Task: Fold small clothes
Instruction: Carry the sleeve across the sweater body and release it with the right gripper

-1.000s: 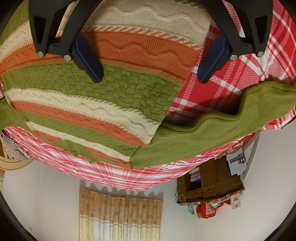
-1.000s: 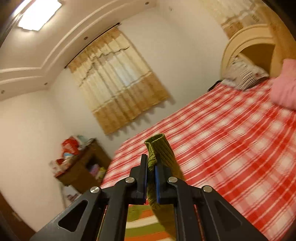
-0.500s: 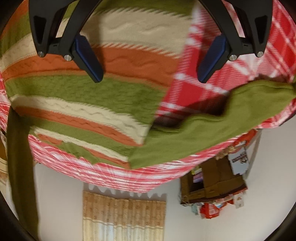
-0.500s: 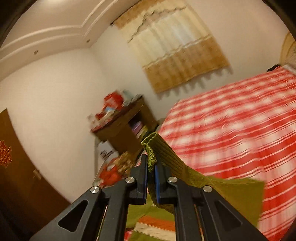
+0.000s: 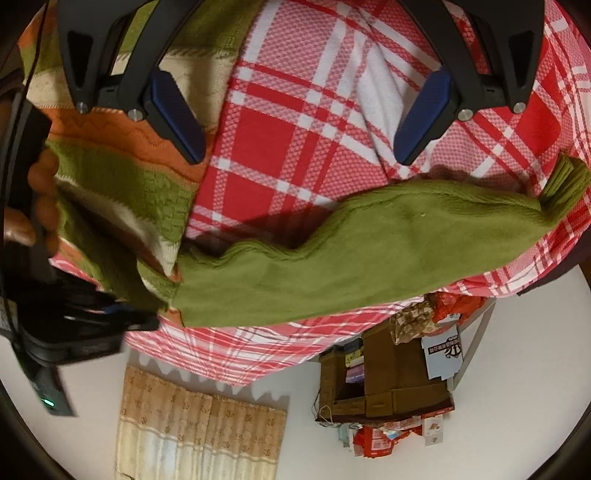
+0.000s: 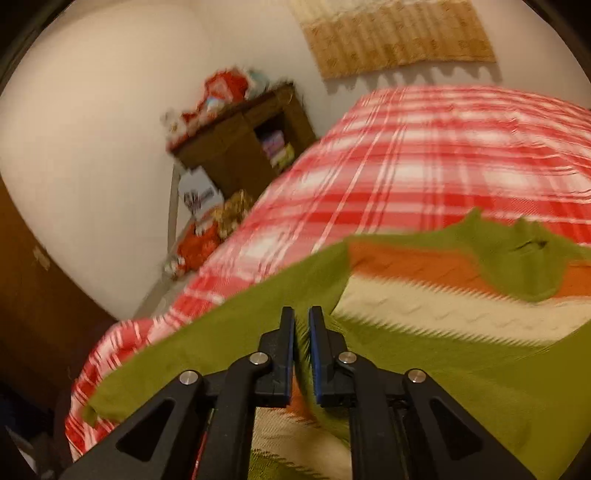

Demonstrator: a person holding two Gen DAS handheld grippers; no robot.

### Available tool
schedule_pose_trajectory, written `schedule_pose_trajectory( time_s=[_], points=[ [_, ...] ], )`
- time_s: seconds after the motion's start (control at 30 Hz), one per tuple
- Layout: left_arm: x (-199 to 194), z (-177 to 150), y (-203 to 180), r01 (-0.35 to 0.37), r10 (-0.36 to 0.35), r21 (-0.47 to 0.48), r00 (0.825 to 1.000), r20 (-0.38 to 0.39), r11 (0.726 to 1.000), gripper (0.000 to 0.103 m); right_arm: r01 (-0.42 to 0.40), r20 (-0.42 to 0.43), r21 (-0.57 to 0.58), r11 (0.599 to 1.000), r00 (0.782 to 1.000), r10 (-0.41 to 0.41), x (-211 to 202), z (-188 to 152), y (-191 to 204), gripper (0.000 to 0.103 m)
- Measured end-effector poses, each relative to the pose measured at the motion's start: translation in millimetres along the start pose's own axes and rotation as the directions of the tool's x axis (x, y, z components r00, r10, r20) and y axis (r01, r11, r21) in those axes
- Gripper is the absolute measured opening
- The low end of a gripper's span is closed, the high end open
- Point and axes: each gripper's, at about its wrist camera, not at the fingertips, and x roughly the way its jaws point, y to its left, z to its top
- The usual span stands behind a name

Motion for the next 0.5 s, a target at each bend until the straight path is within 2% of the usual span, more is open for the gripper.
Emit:
schedule_pose_trajectory(
  time_s=[0.07,0.17,0.2,0.23,0.3,0.37,0.4,0.43,0.5],
  points=[
    [0.4,0.3,-6.2,-0.002,0.002,0.022,1.000,0.009,1.000,0.103,-0.101,-0.029,0.053,0.993,0.994,0.103,0.3,-5.2,-1.2,0.009],
    [-0.2,0.0,-3.2,-0.004,0.003,0.035,1.000,0.014,0.999,0.103,-0.134,0.026,0.063,0.989,0.991,0.133,-26.8,-8.6,-7.8,0.009],
    [-1.6,-0.9,-3.5,-0.005,0.004,0.039,1.000,0.017,0.999,0.103,-0.121,0.057,0.071,0.990,0.992,0.117,-42.9,-9.7,-18.3,0.009],
    [-3.1,-1.2,-4.2,-0.009,0.008,0.044,1.000,0.021,0.999,0.103,-0.082,0.080,0.078,0.994,0.994,0.076,-57.1,-12.3,-21.7,0.009],
    [-7.4,-2.2,-7.2,-0.021,0.019,0.056,0.999,0.038,0.998,0.103,0.057,0.108,0.094,0.994,0.992,-0.067,-84.3,-16.2,-45.4,0.009],
    [-11.8,0.9,-12.3,-0.020,0.016,0.067,0.998,0.058,0.998,0.103,0.203,0.125,0.092,0.975,0.969,-0.213,-117.2,-27.2,-80.6,0.009],
    [-14.0,1.9,-13.1,-0.017,0.012,0.071,0.998,0.066,0.997,0.103,0.241,0.128,0.093,0.966,0.959,-0.252,-127.0,-31.6,-92.0,0.009],
    [-15.8,3.5,-16.7,-0.013,0.008,0.077,0.997,0.074,0.997,0.103,0.308,0.128,0.106,0.945,0.939,-0.320,-142.5,-39.0,-111.8,0.009],
    [-16.5,7.4,-28.4,-0.007,-0.001,0.096,0.996,0.084,0.995,0.103,0.378,0.121,0.153,0.913,0.910,-0.397,-164.8,-51.4,-144.3,0.009]
  ],
)
